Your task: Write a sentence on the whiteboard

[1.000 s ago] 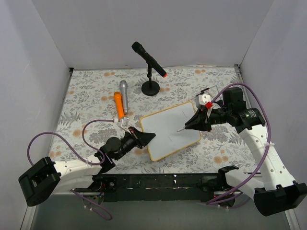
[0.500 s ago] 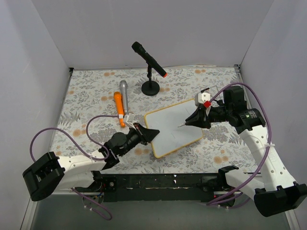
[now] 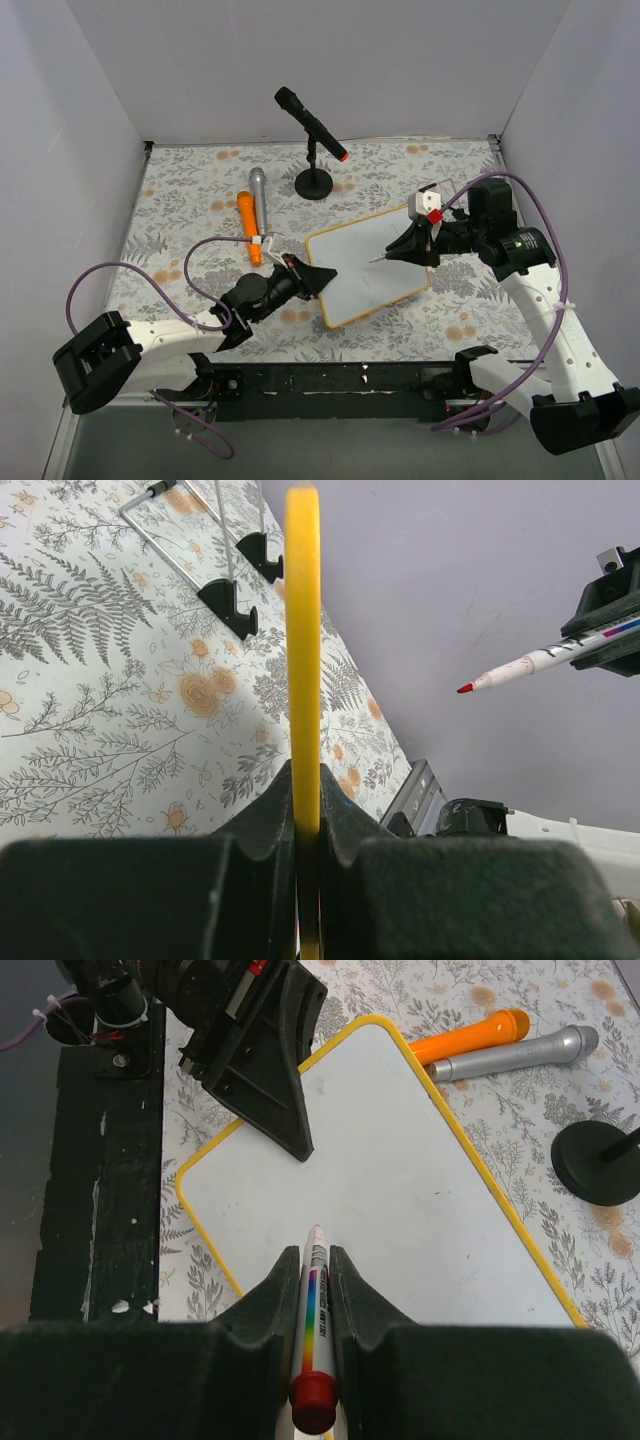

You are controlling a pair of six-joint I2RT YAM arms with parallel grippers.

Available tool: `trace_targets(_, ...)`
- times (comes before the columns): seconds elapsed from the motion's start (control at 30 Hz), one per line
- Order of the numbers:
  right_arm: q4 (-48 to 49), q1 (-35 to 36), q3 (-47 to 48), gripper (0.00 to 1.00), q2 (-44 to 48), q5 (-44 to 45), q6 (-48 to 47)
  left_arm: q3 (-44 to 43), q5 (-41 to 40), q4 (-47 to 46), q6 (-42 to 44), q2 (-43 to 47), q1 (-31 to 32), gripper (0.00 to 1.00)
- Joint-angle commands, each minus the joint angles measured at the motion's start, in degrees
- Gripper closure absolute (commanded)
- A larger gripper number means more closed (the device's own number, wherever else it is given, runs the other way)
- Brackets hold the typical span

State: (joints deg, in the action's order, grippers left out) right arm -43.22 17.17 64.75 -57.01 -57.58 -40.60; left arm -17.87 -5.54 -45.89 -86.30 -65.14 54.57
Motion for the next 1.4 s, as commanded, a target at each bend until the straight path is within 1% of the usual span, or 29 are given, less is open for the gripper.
trace_targets(0.0, 2.00, 0.58, 3.10, 0.99, -0.82, -2.18, 0.78, -3.84, -0.09, -8.60, -0.01, 0.81, 0.19, 1.00)
trace_targets(0.17, 2.18, 0.85, 3.54, 0.99, -0.82, -3.06, 1.05, -5.95, 0.70, -6.32, 1.13, -0.68, 0.28, 1.00)
trace_targets(0.33, 2.27, 0.76, 1.96, 0.99, -0.03, -4.11, 0.00, -4.55, 1.06, -8.60, 3.50, -0.86, 1.42, 1.00)
trace_targets(0.43, 1.22, 0.85, 2.57, 0.99, -0.73, -4.91, -0.71, -3.93, 1.15, -9.30, 4.65, -1.04, 2.03, 1.00)
trace_targets(0.5, -0.01, 0.85, 3.18, 0.99, -1.43, -6.31, -2.89, -3.14, 1.41, -11.31, 5.00, -1.30, 2.04, 1.00)
trace_targets(0.53, -3.33, 0.76, 3.97, 0.99, -1.52, -7.53, -4.73, -2.96, 1.50, -11.94, 5.00, -1.39, 2.04, 1.00)
trace_targets(0.57, -4.93, 0.76, 4.33, 0.99, -1.61, -10.85, -8.75, -2.88, 1.41, -12.47, 5.09, -1.74, 2.04, 1.00)
trace_targets(0.67, -7.58, 0.76, 5.47, 0.99, -2.14, -14.39, -10.11, -2.09, 1.15, -14.14, 4.04, -2.18, 2.04, 1.00)
trace_targets(0.8, -6.35, 0.85, 6.00, 0.99, -3.45, -13.35, -8.11, -0.50, 0.71, -19.05, 2.55, -4.11, 1.95, 1.00)
trace_targets(0.9, -4.86, 1.20, 6.18, 0.99, -4.33, -13.08, -6.60, -0.32, 0.36, -19.94, 1.84, -4.55, 1.95, 1.00)
trace_targets(1.17, -2.22, 4.71, 6.35, 0.99, -6.09, -6.50, -4.05, -0.24, -1.40, -20.12, 1.05, -4.90, 2.04, 1.00)
trace_targets(1.37, -0.90, 5.16, 5.30, 0.99, -6.00, -5.26, -3.79, 0.11, -1.84, -19.15, 1.14, -4.64, 1.95, 1.00)
